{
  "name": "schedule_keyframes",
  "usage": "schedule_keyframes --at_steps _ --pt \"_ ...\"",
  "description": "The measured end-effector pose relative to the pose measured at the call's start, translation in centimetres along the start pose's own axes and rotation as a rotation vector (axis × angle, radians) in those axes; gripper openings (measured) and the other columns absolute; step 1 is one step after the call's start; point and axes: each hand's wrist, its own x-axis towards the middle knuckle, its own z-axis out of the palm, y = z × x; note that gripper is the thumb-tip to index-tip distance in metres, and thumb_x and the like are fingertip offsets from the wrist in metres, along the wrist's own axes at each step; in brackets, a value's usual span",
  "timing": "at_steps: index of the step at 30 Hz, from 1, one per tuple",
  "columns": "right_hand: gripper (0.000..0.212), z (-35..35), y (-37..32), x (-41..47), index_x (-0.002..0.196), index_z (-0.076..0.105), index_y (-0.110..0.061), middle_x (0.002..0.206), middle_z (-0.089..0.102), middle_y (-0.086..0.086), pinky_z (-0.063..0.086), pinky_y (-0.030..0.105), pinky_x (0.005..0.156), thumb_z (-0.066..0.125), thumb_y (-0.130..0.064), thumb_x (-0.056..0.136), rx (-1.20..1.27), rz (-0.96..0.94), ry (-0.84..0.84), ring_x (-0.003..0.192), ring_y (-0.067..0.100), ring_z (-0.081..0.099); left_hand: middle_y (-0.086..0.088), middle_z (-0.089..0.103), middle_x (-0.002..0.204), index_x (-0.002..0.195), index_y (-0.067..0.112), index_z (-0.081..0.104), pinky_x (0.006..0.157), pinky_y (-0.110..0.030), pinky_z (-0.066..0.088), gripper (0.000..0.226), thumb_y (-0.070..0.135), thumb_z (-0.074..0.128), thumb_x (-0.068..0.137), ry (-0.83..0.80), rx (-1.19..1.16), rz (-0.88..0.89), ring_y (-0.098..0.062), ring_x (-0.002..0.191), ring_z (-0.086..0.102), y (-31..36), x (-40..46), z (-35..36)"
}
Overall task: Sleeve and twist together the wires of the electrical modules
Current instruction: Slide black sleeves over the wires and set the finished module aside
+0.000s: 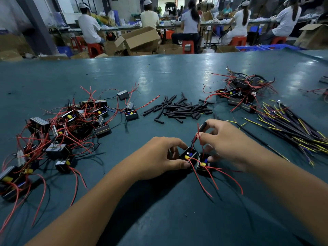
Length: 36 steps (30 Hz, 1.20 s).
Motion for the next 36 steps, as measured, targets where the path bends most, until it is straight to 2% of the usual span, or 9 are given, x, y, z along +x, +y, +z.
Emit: schedule_keyframes --at_steps 7,12,15,17,19,22,28,32,36 --pt "0.014 -0.3 -1.0 -1.1 0.084 0.057 -0.007 0.077 0.048 0.013 0.058 0.036 0.055 0.059 -0.011 0.097 0.297 0.219 -0.084 0.052 0.02 0.054 0.014 0.062 0.081 0.119 0.032 0.067 0.059 -0.011 0.037 0.032 0.04 0.072 0.089 0.101 0.023 -0.023 0.002 0.066 0.055 -0.2 0.3 0.2" --pt "0.013 -1.1 -1.3 -0.9 0.084 0.068 -0.015 0.076 0.065 0.009 0.055 0.032 0.052 0.065 -0.023 0.094 -0.042 0.059 -0.138 0.055 0.019 0.059 0.013 0.064 0.088 0.114 0.033 0.066 0.061 -0.011 0.044 0.022 0.03 0.07 0.092 0.111 0.009 -0.084 0.003 0.071 0.057 -0.3 0.0 -0.4" --pt "0.01 -2.2 -2.1 -0.3 0.091 0.075 -0.02 0.076 0.071 0.007 0.054 0.032 0.054 0.065 -0.021 0.094 -0.085 -0.009 -0.244 0.059 0.016 0.062 0.015 0.065 0.092 0.117 0.031 0.067 0.065 -0.013 0.046 0.022 0.026 0.061 0.097 0.093 -0.016 -0.136 0.002 0.075 0.061 0.3 -0.2 -0.9" --pt "0.012 -2.8 -2.5 0.2 0.093 0.076 -0.02 0.077 0.072 0.006 0.055 0.032 0.055 0.064 -0.018 0.095 -0.112 -0.035 -0.328 0.061 0.016 0.064 0.016 0.065 0.096 0.118 0.031 0.067 0.069 -0.02 0.046 0.029 0.046 0.062 0.094 0.089 -0.055 -0.169 0.001 0.08 0.062 0.7 -0.3 -1.1" --pt "0.012 -3.1 -2.6 0.5 0.094 0.076 -0.018 0.079 0.073 0.007 0.055 0.032 0.057 0.064 -0.019 0.095 -0.172 -0.074 -0.367 0.063 0.015 0.065 0.017 0.059 0.104 0.12 0.034 0.063 0.075 -0.02 0.045 0.062 0.078 0.059 0.076 0.081 0.023 -0.16 0.003 0.089 0.057 1.4 -0.7 -0.4" --pt "0.013 -3.1 -2.1 0.7 0.098 0.073 -0.011 0.082 0.073 0.008 0.054 0.027 0.057 0.064 -0.02 0.095 -0.171 -0.119 -0.378 0.066 0.015 0.064 0.017 0.05 0.108 0.12 0.036 0.053 0.087 -0.03 0.049 0.084 0.093 0.051 0.059 0.111 0.189 -0.147 -0.004 0.102 0.052 2.8 -0.9 1.5" --pt "0.013 -3.6 -0.6 0.5 0.092 0.071 -0.006 0.082 0.072 0.015 0.054 0.034 0.062 0.062 -0.015 0.094 -0.129 -0.222 -0.335 0.069 0.02 0.064 0.013 0.052 0.109 0.122 0.033 0.055 0.091 -0.036 0.049 0.06 0.068 0.071 0.075 0.126 0.066 -0.146 -0.009 0.101 0.053 2.8 -0.7 1.5" --pt "0.01 -3.8 0.5 0.3 0.098 0.069 -0.007 0.077 0.071 0.011 0.052 0.028 0.055 0.064 -0.013 0.091 -0.025 -0.209 -0.291 0.065 0.018 0.062 0.011 0.055 0.105 0.12 0.03 0.06 0.077 -0.027 0.043 0.049 0.059 0.072 0.081 0.142 0.054 -0.116 -0.003 0.085 0.049 2.6 -0.3 1.5" --pt "0.023 -4.6 1.9 -0.2 0.106 0.069 -0.013 0.076 0.066 0.015 0.044 0.024 0.049 0.073 -0.016 0.084 -0.053 -0.166 -0.383 0.06 0.019 0.054 0.014 0.056 0.103 0.117 0.03 0.062 0.072 -0.022 0.038 0.045 0.058 0.07 0.083 0.148 0.056 -0.098 0.002 0.08 0.047 2.4 -0.2 1.6"
